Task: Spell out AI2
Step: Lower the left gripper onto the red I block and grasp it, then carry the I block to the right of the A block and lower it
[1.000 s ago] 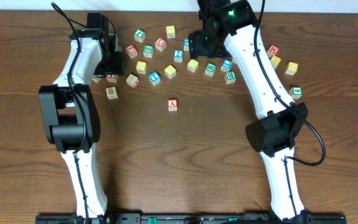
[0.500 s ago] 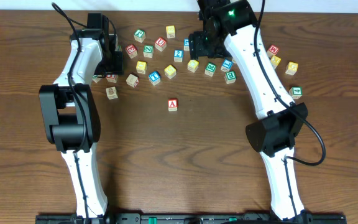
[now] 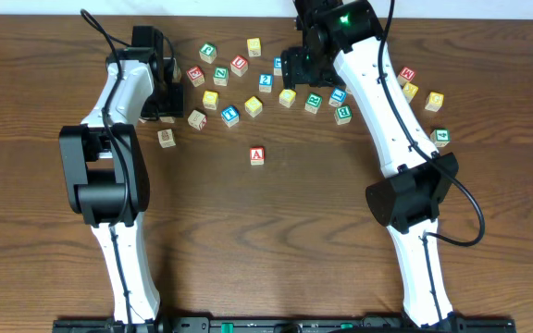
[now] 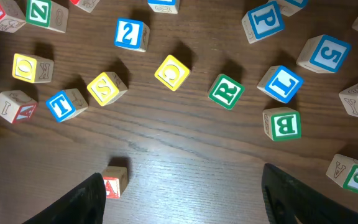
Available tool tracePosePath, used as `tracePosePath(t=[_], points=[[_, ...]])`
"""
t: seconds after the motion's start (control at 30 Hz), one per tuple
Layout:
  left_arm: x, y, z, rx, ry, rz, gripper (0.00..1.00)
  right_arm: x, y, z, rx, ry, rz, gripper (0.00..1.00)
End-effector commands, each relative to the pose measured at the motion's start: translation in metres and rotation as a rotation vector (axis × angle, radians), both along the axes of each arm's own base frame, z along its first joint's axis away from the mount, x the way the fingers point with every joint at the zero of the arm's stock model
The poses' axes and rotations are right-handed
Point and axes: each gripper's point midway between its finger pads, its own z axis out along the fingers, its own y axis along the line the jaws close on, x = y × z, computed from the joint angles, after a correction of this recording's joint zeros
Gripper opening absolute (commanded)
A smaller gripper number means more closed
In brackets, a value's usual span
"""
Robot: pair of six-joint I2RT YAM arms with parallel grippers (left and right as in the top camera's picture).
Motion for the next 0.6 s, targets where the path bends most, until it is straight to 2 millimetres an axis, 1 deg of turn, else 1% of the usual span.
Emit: tracePosePath(t=[0.0,0.2,0.3,0.47,0.5,0.57], points=[[-0.005,-0.003,-0.01,-0.008,0.026,-0.013,0.42,0.001,-0.003,0.016,-0.001,-0.04,0.008,0.75],[-0.004,-0.003,-0.009,-0.008,0.024,-0.013,0.33,0.002,-0.004,0.016,-0.007,-0.043,0.005,0.75],[-0.003,-0.003,-0.004,-0.009,0.013,-0.008,0.31,0.003,-0.006,0.016,-0.015,-0.047,0.002,0.75],[0.0,-0.003,0.017,-0.012,-0.028,0.011,0.3,0.004,-0.009,0.016,-0.031,-0.054,-0.001,0.75],[0.0,-0.003,0.027,-0.012,-0.043,0.013,0.3,0.005,-0.012,0.016,-0.04,-0.058,-0.004,0.74],[-0.002,-0.003,0.037,-0.014,-0.051,0.02,0.3,0.008,-0.018,0.017,-0.048,-0.062,-0.016,0.74]])
